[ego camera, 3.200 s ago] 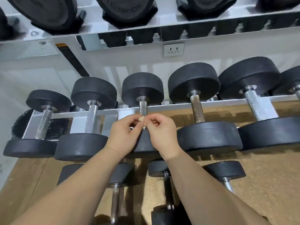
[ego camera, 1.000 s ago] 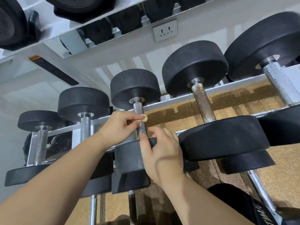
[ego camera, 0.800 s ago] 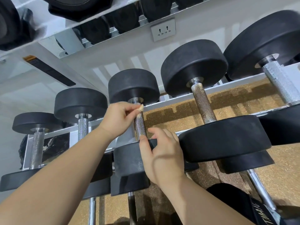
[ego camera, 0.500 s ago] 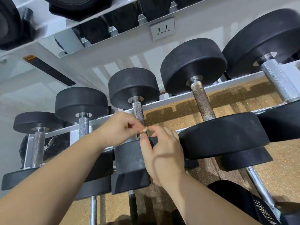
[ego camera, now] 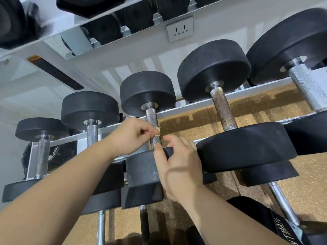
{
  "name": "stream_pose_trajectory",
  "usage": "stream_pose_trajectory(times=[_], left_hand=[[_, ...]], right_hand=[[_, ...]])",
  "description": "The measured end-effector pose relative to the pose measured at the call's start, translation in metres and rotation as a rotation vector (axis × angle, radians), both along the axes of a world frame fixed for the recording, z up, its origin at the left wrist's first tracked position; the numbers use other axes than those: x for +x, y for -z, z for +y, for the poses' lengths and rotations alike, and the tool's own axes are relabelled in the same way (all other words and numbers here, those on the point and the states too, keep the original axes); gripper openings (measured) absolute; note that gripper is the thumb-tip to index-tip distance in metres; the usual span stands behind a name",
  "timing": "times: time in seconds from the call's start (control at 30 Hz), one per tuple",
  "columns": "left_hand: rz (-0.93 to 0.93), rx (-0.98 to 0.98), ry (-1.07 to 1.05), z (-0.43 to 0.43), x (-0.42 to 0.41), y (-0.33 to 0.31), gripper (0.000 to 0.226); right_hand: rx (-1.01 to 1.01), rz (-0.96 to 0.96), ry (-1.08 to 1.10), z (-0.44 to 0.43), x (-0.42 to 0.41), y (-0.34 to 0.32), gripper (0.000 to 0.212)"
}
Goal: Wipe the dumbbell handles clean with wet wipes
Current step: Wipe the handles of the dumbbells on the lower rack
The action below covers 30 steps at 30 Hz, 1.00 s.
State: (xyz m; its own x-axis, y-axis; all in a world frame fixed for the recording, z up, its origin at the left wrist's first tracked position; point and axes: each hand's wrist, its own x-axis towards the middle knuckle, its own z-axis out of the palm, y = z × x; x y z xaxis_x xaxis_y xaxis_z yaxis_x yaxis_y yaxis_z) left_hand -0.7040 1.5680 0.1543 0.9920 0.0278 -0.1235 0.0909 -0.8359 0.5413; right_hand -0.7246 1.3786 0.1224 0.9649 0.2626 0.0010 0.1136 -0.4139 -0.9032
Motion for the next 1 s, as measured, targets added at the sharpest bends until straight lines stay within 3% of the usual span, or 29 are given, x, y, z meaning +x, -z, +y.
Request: stream_pose_trajectory(times=[0.13, 0.23, 0.47, 0.6, 0.8, 1.0], left_hand=[[0.137, -0.274, -0.172, -0.004, 0.000, -0.002, 0.022], [0.151, -0.331, -0.229, -0.006, 0.005, -0.003, 0.028], [0.199, -0.469, -0.222, -0.003, -0.005, 0.002, 0.017], [0.282, -0.401, -0.090, 0.004, -0.003, 0.002, 0.029], [0.092, -0.140, 0.060, 0.011, 0.008, 0.006, 0.018], [0.128, -0.090, 0.146, 0.009, -0.003, 0.010, 0.022]], right_hand=[[0.004, -0.007, 0.001, 0.000, 0.000, 0.001, 0.044], [0.011, -0.009, 0.005, 0.001, 0.000, 0.001, 0.046], [0.019, -0.045, 0.032, 0.002, -0.001, 0.002, 0.041], [0.020, -0.023, 0.016, 0.001, 0.000, 0.002, 0.042], [0.007, -0.017, 0.019, 0.003, 0.000, 0.002, 0.040], [0.001, -0.030, 0.020, 0.003, 0.001, 0.003, 0.041]])
